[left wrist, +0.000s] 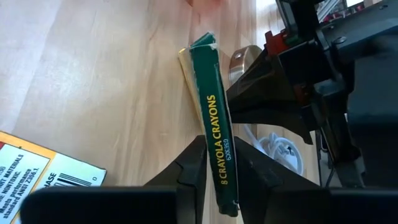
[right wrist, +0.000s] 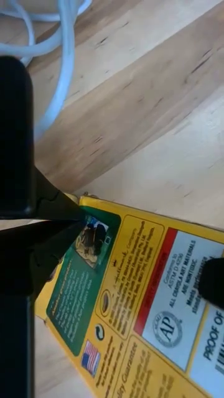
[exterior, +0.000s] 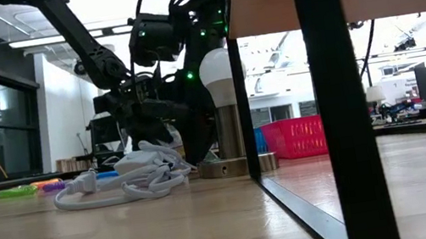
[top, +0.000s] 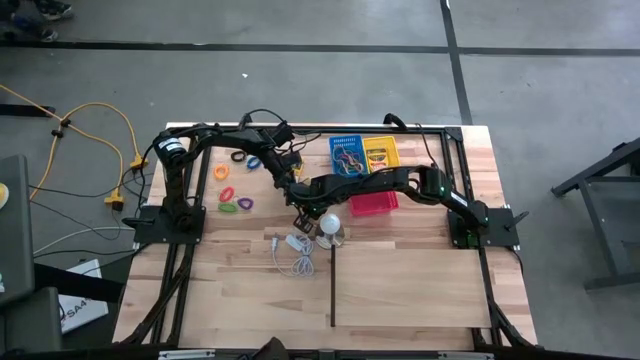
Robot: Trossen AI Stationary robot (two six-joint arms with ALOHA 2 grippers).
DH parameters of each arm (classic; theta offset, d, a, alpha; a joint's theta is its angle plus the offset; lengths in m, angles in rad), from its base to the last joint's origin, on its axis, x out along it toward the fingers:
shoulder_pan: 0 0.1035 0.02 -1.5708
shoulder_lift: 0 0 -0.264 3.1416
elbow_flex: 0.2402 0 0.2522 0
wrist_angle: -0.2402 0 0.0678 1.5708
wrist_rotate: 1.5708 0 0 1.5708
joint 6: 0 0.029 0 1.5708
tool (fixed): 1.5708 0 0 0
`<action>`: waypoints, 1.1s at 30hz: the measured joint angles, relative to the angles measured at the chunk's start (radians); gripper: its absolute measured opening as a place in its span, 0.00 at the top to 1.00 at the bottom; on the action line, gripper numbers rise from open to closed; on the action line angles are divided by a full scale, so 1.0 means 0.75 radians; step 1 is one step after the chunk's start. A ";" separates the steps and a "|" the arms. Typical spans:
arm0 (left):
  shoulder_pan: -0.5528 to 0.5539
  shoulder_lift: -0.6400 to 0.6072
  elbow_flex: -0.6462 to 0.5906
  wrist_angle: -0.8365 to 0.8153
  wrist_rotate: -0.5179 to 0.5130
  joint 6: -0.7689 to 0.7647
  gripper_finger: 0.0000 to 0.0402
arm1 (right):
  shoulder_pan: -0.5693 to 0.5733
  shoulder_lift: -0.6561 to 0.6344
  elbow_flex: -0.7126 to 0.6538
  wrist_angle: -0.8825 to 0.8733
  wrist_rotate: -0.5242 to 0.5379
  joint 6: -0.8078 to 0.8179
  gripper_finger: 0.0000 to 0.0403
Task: Pick & Place Office Desk Supplies
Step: Stack the right yellow crayon box on top of the yellow crayon box
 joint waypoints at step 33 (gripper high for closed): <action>0.004 0.000 0.002 0.007 -0.028 0.018 0.93 | 0.007 -0.070 -0.003 -0.030 0.075 -0.100 1.00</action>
